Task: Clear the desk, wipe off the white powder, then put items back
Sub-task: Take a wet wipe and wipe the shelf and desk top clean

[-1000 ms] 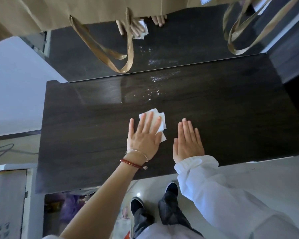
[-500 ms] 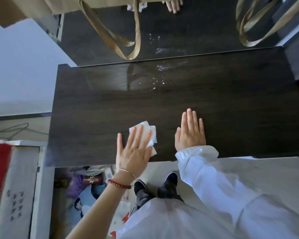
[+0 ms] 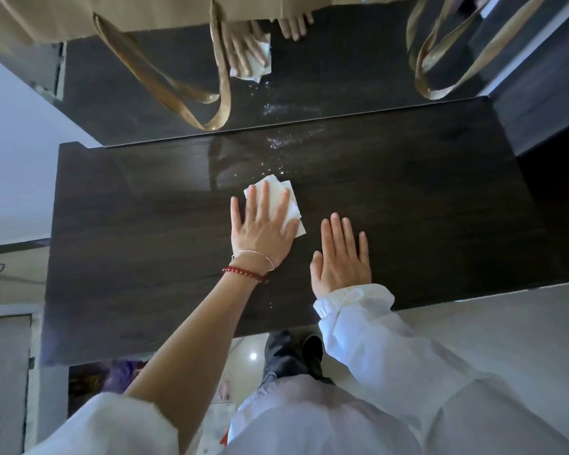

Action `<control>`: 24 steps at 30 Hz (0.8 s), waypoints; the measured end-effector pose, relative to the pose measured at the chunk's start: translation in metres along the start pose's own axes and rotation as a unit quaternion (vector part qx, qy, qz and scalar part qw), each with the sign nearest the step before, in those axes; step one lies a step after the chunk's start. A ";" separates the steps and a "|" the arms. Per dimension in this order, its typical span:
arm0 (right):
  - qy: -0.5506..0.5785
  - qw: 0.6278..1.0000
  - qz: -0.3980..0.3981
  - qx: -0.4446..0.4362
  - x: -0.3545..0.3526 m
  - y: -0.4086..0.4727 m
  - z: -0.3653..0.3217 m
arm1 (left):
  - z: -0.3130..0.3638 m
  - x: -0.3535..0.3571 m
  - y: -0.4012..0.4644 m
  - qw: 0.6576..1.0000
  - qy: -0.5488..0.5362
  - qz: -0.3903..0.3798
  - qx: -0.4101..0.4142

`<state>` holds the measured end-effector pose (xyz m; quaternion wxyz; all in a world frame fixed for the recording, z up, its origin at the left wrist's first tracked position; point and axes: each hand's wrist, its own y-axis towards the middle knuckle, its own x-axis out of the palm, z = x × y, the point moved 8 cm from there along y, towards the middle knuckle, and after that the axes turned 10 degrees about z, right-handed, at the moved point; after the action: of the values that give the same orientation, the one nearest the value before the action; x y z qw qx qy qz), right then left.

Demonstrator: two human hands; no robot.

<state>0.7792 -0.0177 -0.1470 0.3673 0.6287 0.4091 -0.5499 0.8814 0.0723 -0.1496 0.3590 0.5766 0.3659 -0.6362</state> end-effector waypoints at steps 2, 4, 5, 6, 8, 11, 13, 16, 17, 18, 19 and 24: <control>0.005 1.000 0.008 0.012 -0.004 0.009 0.002 | -0.014 -0.002 -0.001 1.000 -0.001 0.015 -0.018; 0.004 0.999 0.025 0.019 -0.008 0.021 0.003 | -0.027 -0.005 -0.001 0.998 -0.016 0.024 -0.048; 0.005 0.999 0.041 0.018 -0.011 0.027 0.005 | -0.030 -0.005 0.000 0.998 -0.024 0.026 -0.057; 0.009 0.998 0.059 0.018 -0.014 0.031 0.008 | -0.031 -0.005 0.002 0.997 -0.029 0.029 -0.059; 0.018 0.997 0.073 0.004 -0.019 0.030 0.011 | -0.032 -0.002 0.002 0.997 -0.039 0.026 -0.065; 0.011 0.997 0.075 -0.021 -0.020 0.011 0.012 | -0.034 0.001 0.001 0.996 -0.040 0.030 -0.067; -0.012 0.998 0.052 -0.040 -0.015 0.005 0.010 | -0.033 0.000 0.002 0.996 -0.039 0.040 -0.066; -0.033 0.998 0.038 -0.031 -0.010 0.017 0.011 | -0.038 0.000 0.009 0.995 -0.038 0.030 -0.083; -0.028 0.998 0.039 -0.027 -0.011 0.024 0.012 | -0.046 -0.001 0.014 0.992 -0.045 0.038 -0.110; -0.017 0.999 0.044 -0.027 -0.011 0.030 0.012 | -0.055 -0.005 0.020 0.987 -0.054 0.055 -0.144; -0.003 0.998 0.050 -0.028 -0.012 0.036 0.012 | -0.063 -0.009 0.025 0.979 -0.061 0.076 -0.178; 0.031 0.996 0.082 -0.017 -0.018 0.053 0.031 | 0.017 -0.008 0.047 0.997 -0.054 0.038 -0.048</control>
<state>0.8145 -0.0686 -0.1326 0.4090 0.6703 0.3767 -0.4915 0.9155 0.0357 -0.1429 0.4290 0.5370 0.3540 -0.6343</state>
